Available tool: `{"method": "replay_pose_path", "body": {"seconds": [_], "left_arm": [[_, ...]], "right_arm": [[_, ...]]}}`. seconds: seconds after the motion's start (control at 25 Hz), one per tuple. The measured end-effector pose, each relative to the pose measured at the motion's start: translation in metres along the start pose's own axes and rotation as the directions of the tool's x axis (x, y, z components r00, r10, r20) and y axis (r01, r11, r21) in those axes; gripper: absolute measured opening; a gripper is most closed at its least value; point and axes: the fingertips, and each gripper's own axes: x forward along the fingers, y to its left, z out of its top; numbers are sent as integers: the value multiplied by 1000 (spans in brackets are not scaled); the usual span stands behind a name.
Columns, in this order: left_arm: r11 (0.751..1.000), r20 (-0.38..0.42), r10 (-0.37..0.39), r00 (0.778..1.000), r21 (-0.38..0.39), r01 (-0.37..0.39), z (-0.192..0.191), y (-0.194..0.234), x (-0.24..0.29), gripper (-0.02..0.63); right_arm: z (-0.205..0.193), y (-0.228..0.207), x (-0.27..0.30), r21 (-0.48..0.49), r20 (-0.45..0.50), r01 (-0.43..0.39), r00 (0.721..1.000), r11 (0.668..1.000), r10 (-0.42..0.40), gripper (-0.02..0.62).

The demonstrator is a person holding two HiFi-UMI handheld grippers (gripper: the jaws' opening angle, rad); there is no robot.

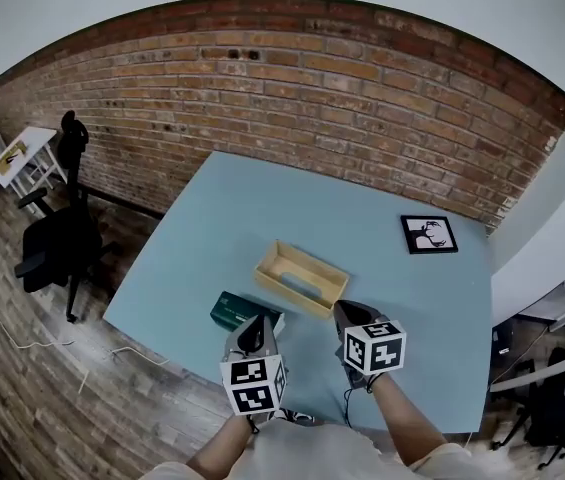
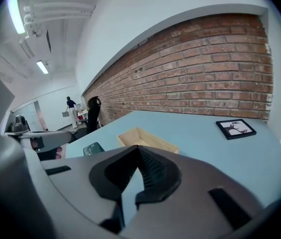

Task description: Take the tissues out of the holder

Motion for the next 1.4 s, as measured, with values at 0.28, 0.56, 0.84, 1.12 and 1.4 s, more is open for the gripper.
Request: {"method": "replay_pose_path", "body": {"seconds": [0.28, 0.56, 0.84, 1.12, 1.4], "left_arm": [[1000, -7, -20, 1000, 8, 20, -1, -7, 6, 8], [1000, -13, -24, 1000, 4, 24, -2, -6, 12, 8], [1000, -7, -21, 1000, -1, 21, 2, -2, 15, 8], [1000, -9, -20, 1000, -8, 20, 0, -2, 16, 8], [1000, -16, -15, 1000, -18, 14, -4, 2, 14, 8]], "right_arm": [[-8, -3, -7, 15, 4, 20, 1000, 1000, -20, 5], [-6, -5, -6, 0, 16, 36, 999, 999, -36, 5], [-8, -1, -2, -5, 8, 30, 1000, 1000, -30, 5], [-7, -3, -3, -4, 9, 37, 999, 999, -37, 5], [-9, -2, -4, -8, 1, 43, 999, 999, -43, 5]]}}
